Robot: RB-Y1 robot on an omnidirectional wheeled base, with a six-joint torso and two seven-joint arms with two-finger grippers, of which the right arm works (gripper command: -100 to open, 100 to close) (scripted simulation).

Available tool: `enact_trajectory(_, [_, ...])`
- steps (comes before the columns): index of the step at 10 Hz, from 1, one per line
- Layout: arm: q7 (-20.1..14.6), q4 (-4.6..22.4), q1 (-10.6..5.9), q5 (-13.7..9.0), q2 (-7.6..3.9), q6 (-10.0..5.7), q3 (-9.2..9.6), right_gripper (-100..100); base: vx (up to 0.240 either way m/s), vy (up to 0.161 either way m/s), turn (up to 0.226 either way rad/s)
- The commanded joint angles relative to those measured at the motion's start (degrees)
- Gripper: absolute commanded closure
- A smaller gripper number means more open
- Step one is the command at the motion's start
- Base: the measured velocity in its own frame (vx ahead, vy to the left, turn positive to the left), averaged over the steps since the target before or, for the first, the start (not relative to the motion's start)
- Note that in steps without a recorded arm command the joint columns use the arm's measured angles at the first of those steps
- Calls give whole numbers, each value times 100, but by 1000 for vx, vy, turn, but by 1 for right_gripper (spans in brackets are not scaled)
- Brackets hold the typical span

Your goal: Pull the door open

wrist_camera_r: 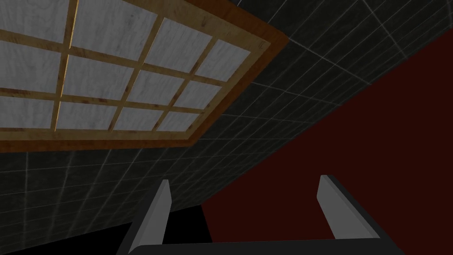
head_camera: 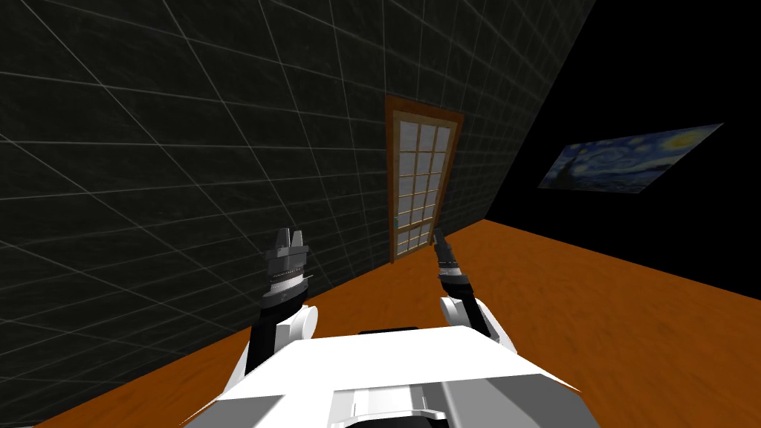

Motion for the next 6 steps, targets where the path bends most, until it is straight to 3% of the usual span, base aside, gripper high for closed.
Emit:
enact_trajectory(1, [192, 233, -79, 71, -20, -66, 2, -100, 108, -17, 23])
enact_trajectory(6, [745, 965, -323, 271, -129, -237, -40, -100, 99, -26, 25])
